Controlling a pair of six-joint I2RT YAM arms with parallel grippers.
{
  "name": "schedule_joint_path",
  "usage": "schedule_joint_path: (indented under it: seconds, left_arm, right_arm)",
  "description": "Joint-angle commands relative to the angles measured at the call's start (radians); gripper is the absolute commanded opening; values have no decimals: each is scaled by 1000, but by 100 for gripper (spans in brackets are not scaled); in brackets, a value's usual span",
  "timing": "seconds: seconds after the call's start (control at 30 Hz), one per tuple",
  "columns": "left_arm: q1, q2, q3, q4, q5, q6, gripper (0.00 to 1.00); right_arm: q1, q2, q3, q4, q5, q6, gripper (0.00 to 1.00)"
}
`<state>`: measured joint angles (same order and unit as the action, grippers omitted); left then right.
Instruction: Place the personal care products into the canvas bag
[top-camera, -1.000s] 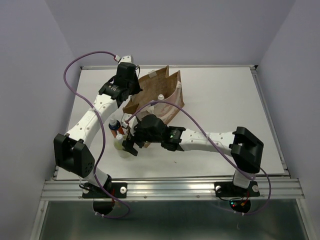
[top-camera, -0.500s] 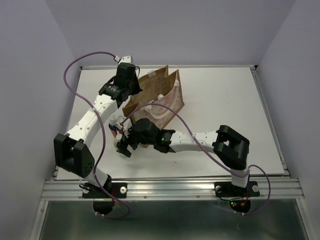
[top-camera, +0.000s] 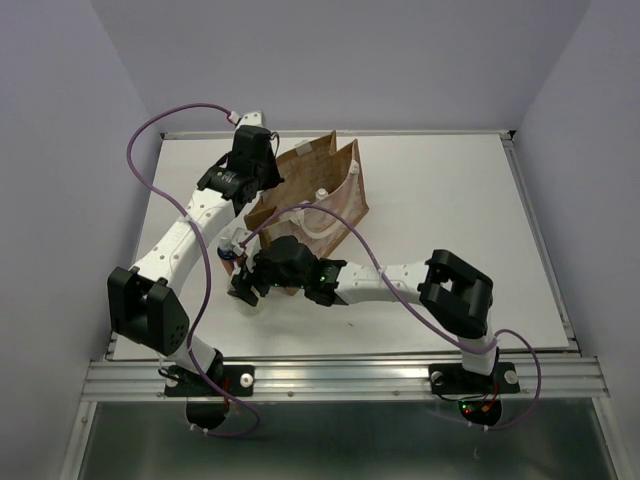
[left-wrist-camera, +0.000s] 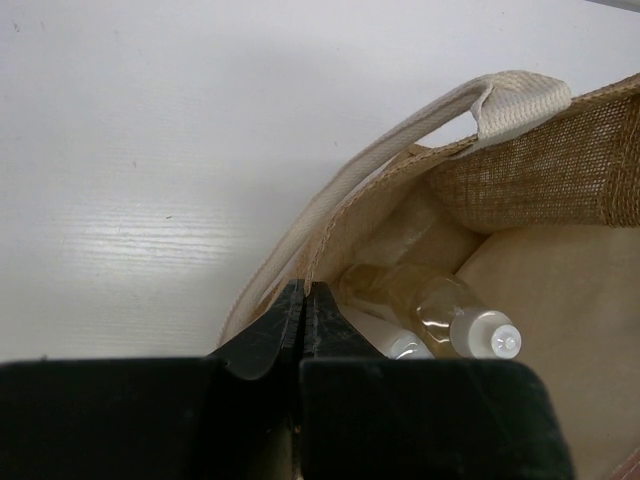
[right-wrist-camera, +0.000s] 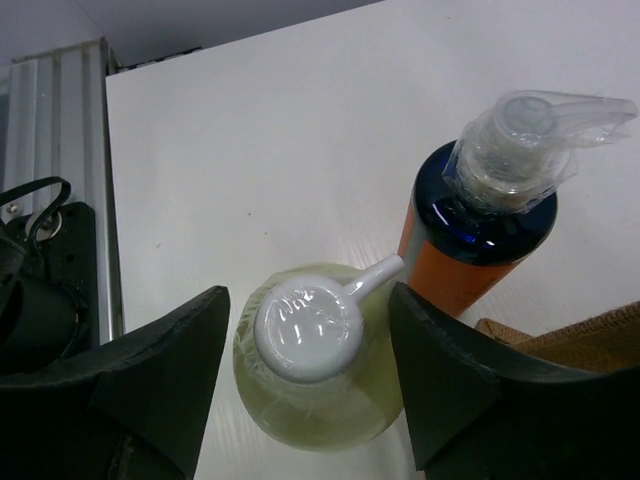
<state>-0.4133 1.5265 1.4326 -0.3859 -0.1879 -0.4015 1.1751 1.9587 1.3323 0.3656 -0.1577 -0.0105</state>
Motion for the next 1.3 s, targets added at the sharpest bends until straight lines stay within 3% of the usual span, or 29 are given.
schedule_joint_path:
  seconds: [0.0, 0.3, 0.33, 0.47, 0.73, 0.97, 1.1, 1.27]
  left_arm:
    - [-2, -48, -18, 9, -24, 13, 0]
    - [-2, -49, -18, 13, -15, 13, 0]
    - [-2, -49, -17, 15, -10, 13, 0]
    - [-2, -48, -15, 15, -8, 15, 0]
    - [-2, -45, -9, 18, 1, 20, 0]
    - [-2, -52, -6, 21, 19, 20, 0]
    - [-4, -57, -8, 24, 24, 20, 0]
    - [-9, -57, -9, 24, 16, 15, 0]
  right_arm:
    - [8, 12, 22, 87, -8, 0, 63]
    - [8, 11, 33, 42, -12, -9, 11]
    - [8, 6, 31, 41, -14, -11, 1]
    - [8, -66, 22, -7, -55, -37, 1]
    - [8, -395, -41, -109, -125, -23, 1]
    - [8, -566, 30, -287, 84, -86, 1]
    - [-31, -592, 143, -364, 231, -131, 1]
    - [-77, -584, 293, -412, 294, -167, 1]
